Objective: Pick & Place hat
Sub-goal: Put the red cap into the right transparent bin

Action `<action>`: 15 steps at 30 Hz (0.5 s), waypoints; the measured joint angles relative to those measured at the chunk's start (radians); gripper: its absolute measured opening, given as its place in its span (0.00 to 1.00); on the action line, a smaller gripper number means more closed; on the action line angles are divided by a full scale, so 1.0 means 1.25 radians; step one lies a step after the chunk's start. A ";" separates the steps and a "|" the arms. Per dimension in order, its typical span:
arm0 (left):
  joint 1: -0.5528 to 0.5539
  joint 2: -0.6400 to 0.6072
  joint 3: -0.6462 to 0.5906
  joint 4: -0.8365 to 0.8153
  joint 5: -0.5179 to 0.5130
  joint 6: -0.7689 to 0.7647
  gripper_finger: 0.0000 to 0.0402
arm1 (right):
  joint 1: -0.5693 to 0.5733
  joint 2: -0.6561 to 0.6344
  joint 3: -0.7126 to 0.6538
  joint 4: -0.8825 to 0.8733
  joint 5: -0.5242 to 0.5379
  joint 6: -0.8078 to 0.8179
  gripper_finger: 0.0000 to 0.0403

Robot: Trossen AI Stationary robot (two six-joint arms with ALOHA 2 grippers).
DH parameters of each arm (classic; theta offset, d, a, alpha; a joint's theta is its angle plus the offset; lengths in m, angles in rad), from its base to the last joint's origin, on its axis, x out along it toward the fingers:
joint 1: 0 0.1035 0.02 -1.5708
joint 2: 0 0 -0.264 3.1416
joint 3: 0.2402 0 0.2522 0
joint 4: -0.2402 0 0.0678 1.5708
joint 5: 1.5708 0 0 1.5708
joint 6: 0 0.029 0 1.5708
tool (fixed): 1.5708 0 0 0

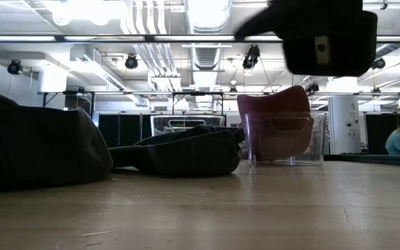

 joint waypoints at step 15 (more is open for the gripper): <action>-0.071 0.000 -0.202 0.114 -0.034 0.113 0.34 | -0.031 0.306 0.320 0.038 0.026 0.092 0.49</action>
